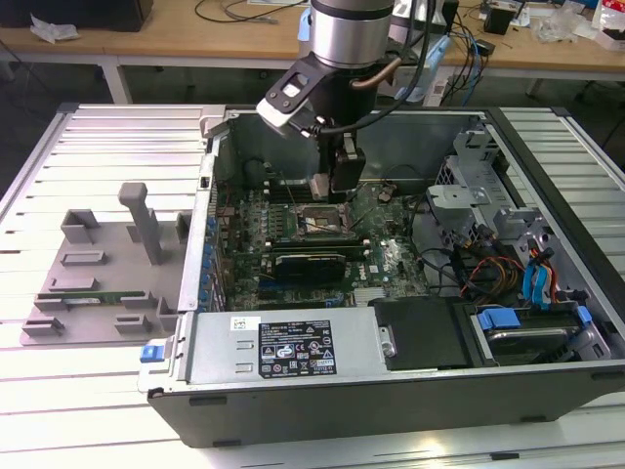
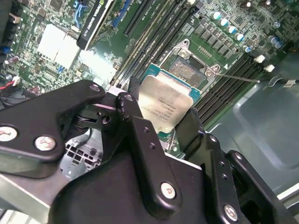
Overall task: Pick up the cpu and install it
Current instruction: 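Place the cpu into insertion slot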
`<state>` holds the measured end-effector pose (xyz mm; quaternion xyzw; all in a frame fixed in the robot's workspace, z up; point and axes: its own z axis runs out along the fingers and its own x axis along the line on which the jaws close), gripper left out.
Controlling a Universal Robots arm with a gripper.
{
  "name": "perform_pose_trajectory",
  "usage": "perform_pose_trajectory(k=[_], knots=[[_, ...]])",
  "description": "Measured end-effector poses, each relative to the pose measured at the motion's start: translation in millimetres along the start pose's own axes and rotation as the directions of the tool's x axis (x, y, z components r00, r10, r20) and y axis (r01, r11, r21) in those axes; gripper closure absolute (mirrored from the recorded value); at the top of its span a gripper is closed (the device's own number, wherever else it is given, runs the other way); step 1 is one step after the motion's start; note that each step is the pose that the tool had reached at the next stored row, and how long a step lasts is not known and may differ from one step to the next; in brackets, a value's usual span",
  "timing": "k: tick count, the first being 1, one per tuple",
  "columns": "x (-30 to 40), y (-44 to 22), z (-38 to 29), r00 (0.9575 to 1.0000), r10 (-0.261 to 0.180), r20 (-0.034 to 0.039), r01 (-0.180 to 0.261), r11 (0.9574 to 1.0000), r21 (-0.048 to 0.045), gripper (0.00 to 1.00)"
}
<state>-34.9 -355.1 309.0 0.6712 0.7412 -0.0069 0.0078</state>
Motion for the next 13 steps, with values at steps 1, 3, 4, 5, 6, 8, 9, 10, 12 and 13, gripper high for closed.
perform_pose_trajectory(k=[1, 3, 4, 5, 6, 8, 9, 10, 12, 13], knots=[[0.0, 0.0, 0.1, 0.9999, 0.014, 0.0002, -0.014, 0.9999, 0.0003, 0.45], [0.0, 0.0, 0.2, 0.9995, 0.033, 0.0009, -0.033, 0.9995, 0.0007, 0.45], [0.0, 0.0, 0.2, 0.9992, 0.039, 0.0011, -0.039, 0.9992, 0.0009, 0.45], [0.0, 0.0, 0.2, 0.9989, 0.048, 0.0016, -0.048, 0.9989, 0.0011, 0.45], [0.0, 0.0, 0.2, 0.9985, 0.055, 0.0020, -0.055, 0.9985, 0.0013, 0.45], [0.0, 0.0, 0.3, 0.9963, 0.086, 0.0032, -0.086, 0.9963, 0.0019, 0.45], [0.0, 0.0, 0.4, 0.9952, 0.098, 0.0036, -0.098, 0.9952, 0.0022, 0.45], [0.0, 0.0, 0.5, 0.9929, 0.119, 0.0040, -0.119, 0.9929, 0.0027, 0.45], [1.0, 0.1, 3.6, 0.9909, 0.135, 0.0039, -0.135, 0.9909, 0.0029, 0.45], [1.7, 0.1, 3.9, 0.9910, 0.134, 0.0040, -0.134, 0.9910, 0.0030, 0.45]])
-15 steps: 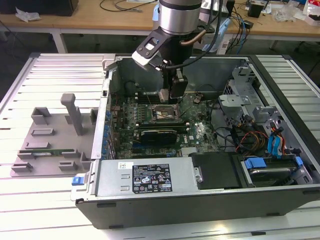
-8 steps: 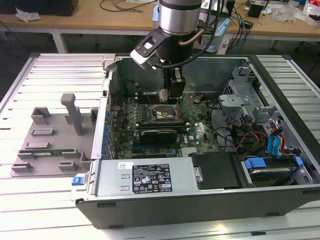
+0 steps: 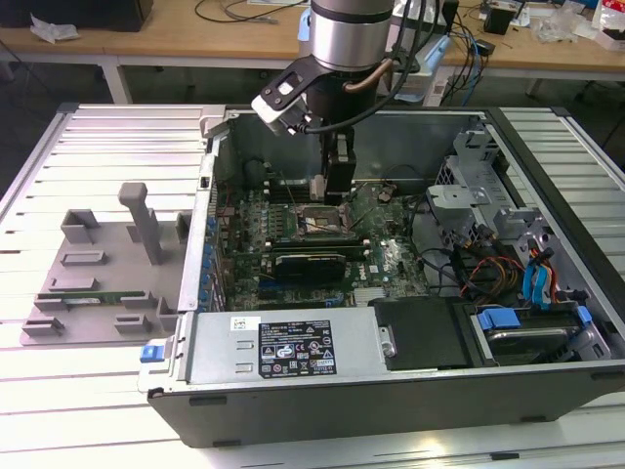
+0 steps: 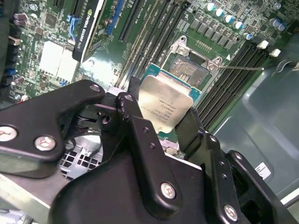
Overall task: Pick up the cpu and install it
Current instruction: 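Place the cpu into insertion slot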
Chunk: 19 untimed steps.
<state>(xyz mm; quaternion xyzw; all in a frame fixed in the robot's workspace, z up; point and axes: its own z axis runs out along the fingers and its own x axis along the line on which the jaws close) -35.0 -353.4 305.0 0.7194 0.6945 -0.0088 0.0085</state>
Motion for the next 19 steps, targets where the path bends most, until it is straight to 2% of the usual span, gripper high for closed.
perform_pose_trajectory(k=[6, 17, 19], knots=[[8.1, -0.2, 4.6, 0.9999, -0.010, 0.0000, 0.010, 0.9999, -0.0003, 0.45], [10.0, -0.3, 11.1, 0.9995, -0.031, 0.0000, 0.031, 0.9995, -0.0008, 0.45], [10.1, -0.3, 14.0, 0.9995, -0.031, 0.0001, 0.031, 0.9995, -0.0007, 0.45]])
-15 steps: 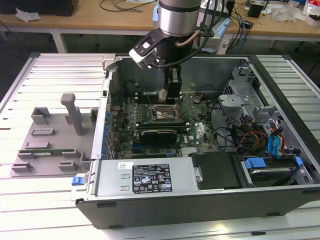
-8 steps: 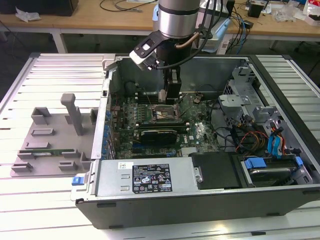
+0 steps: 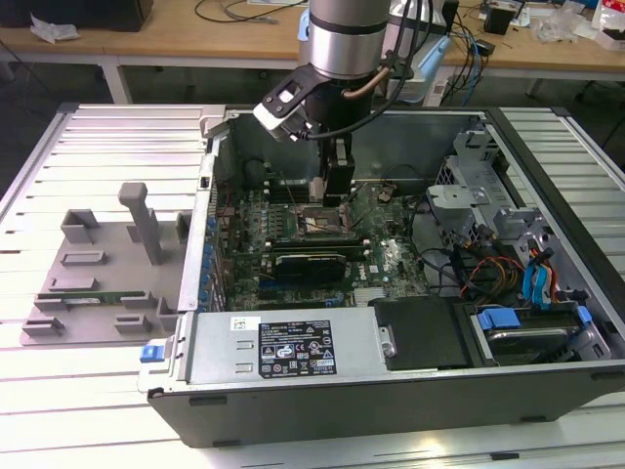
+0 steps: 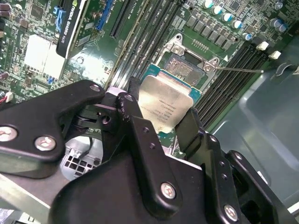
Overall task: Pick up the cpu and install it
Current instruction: 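Place the cpu into insertion slot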
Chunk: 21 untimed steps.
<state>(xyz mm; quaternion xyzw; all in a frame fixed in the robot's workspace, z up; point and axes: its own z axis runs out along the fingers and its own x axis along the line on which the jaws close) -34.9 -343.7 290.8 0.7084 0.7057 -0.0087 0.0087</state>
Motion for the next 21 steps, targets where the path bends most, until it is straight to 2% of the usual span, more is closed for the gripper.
perform_pose_trajectory(k=[6, 15, 21], knots=[[1.4, -0.1, 4.7, 1.0000, 0.000, -0.0001, 0.000, 1.0000, 0.0000, 0.45], [19.5, -0.1, 7.5, 1.0000, 0.000, -0.0002, 0.000, 1.0000, -0.0002, 0.45], [21.5, -0.1, 14.2, 1.0000, 0.000, -0.0002, 0.000, 1.0000, -0.0001, 0.45]])
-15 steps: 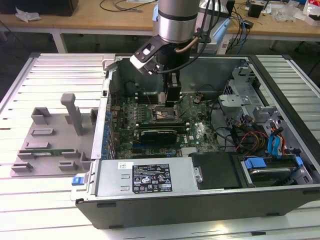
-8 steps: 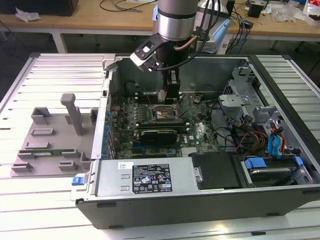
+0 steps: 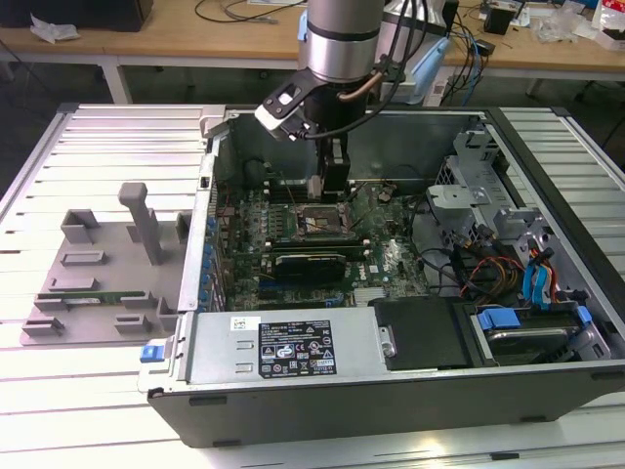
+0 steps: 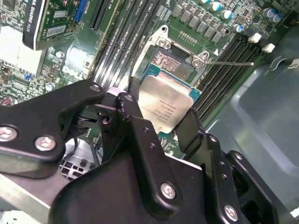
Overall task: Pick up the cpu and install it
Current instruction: 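Place the cpu into insertion slot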
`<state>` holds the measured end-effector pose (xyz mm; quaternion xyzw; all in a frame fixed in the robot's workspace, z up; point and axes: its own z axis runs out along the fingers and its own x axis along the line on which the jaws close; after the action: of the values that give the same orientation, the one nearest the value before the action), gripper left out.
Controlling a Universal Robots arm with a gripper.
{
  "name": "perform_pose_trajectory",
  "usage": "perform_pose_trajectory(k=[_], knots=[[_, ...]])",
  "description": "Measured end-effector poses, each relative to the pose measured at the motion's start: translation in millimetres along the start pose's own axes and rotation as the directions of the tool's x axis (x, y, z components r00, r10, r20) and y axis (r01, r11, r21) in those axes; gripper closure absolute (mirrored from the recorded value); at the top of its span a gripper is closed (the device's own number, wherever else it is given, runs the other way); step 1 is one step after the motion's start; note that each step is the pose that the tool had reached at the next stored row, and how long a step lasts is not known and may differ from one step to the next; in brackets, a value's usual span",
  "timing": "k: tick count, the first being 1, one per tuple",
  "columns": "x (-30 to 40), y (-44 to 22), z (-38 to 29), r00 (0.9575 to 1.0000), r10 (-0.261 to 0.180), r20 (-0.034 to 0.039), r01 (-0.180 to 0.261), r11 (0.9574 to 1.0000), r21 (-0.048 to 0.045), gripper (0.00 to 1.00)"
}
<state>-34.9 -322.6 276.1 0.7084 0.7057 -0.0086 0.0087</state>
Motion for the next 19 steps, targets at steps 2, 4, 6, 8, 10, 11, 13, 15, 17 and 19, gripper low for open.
perform_pose_trajectory(k=[2, 4, 6, 8, 10, 11, 13, 15, 17, 19], knots=[[0.0, 0.0, 1.9, 1.0000, 0.000, 0.0000, 0.000, 1.0000, 0.0000, 0.45], [0.1, 0.0, 3.4, 1.0000, 0.000, 0.0001, 0.000, 1.0000, 0.0000, 0.45], [0.2, 0.0, 4.9, 1.0000, 0.000, 0.0001, 0.000, 1.0000, 0.0000, 0.45], [0.3, 0.0, 6.9, 1.0000, 0.000, 0.0000, 0.000, 1.0000, 0.0000, 0.45], [1.8, 0.0, 9.8, 1.0000, 0.000, 0.0000, 0.000, 1.0000, 0.0000, 0.45], [2.2, 0.0, 11.0, 1.0000, 0.000, 0.0000, 0.000, 1.0000, 0.0000, 0.45], [2.7, 0.0, 13.6, 1.0000, -0.004, 0.0000, 0.004, 1.0000, -0.0001, 0.45], [3.1, 0.0, 15.5, 0.9996, -0.027, -0.0001, 0.027, 0.9996, -0.0006, 0.45], [4.4, 0.0, 18.0, 0.9983, -0.058, 0.0001, 0.058, 0.9983, -0.0013, 0.45], [6.5, 0.3, 24.8, 0.9983, -0.058, 0.0001, 0.058, 0.9983, -0.0014, 0.45]])
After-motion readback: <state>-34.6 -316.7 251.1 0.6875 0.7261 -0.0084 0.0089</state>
